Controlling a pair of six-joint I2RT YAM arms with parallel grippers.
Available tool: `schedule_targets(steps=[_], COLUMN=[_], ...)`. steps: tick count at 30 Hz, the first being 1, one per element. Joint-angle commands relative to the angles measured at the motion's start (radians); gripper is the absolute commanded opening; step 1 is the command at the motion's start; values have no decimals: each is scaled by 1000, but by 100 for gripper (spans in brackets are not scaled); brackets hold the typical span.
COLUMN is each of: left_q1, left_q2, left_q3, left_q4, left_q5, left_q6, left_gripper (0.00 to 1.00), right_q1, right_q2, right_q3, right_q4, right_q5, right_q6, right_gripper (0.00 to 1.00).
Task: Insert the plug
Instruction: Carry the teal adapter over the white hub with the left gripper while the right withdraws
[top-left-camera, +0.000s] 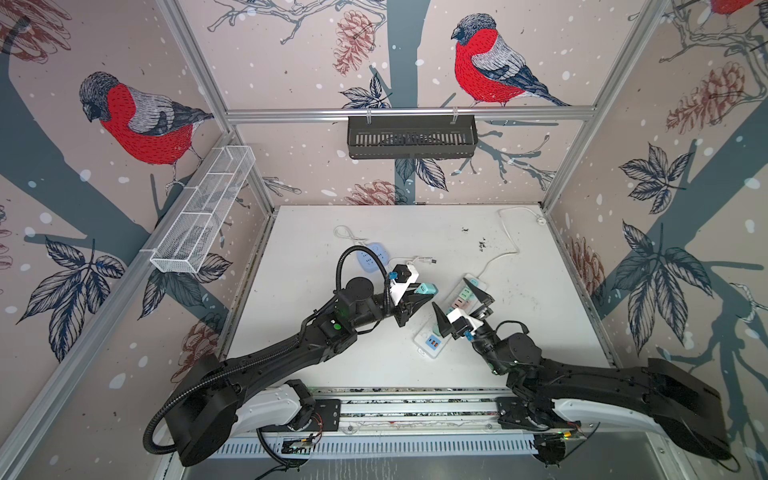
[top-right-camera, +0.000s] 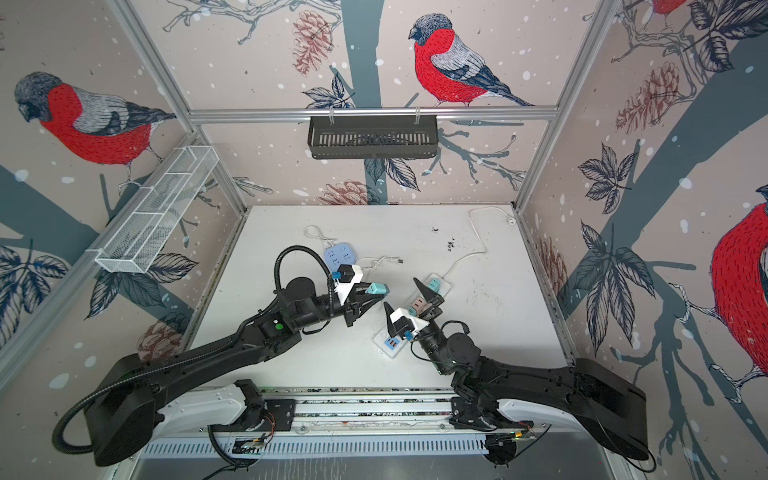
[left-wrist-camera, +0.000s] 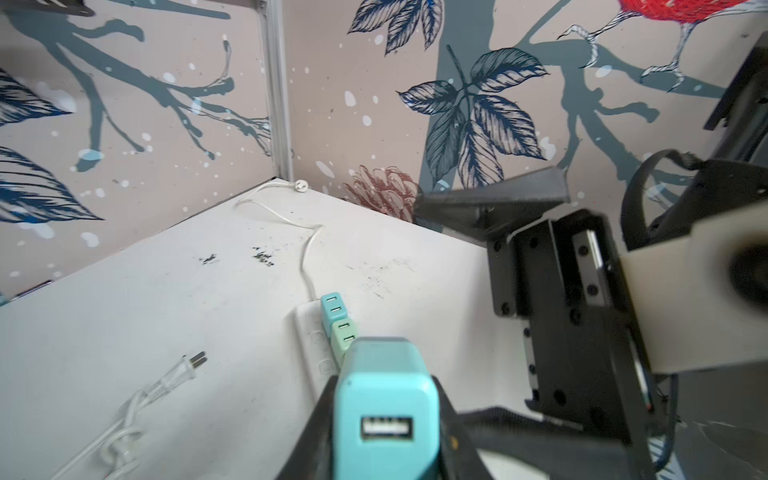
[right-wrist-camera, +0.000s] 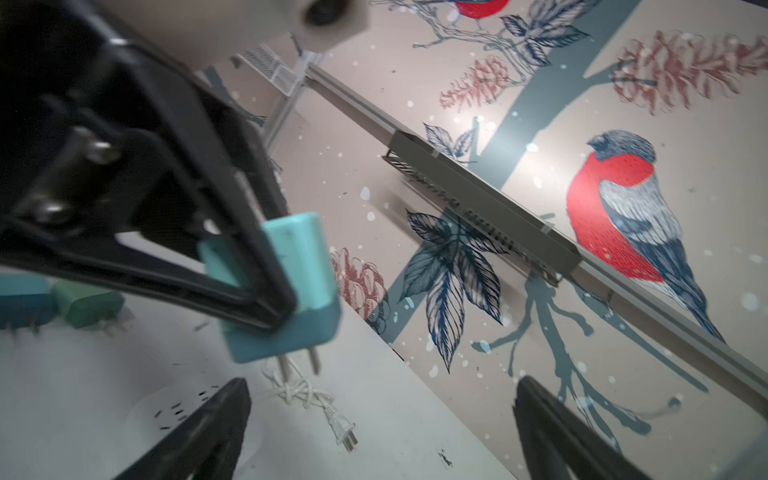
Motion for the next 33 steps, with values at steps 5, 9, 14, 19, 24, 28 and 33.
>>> schedule_targets(steps=[5,9,14,19,24,28,33], left_q1=[2,1,1,1,2,2,1], left_q2=[-43,-11,27,26,25,22,105], left_q3=[-30,-3,47,113,187,204,251], left_q4=[-11,-65,-187,-321,-489,-537,-617], left_q5=[-309,-299,-206,-304,-302,-359,-257], left_q6=[100,201,387,400,429,414,478], left_gripper=[0,0,0,0,0,0,0], right_q1=[-86,-235,-391,-534,-661,-758,-828], right_q2=[-232,-412,-598,-662,-587,-532,-511], right_q3=[-4,-65,-174,-224,-258,-292,-258], right_q4=[-183,-334,-393,-467,-449,-407,-497], right_q5=[207,151,140,66,19,18,-55], right_q6=[345,560,722,893,1011,1140,1199], right_gripper=[100,100,100,100,100,100,100])
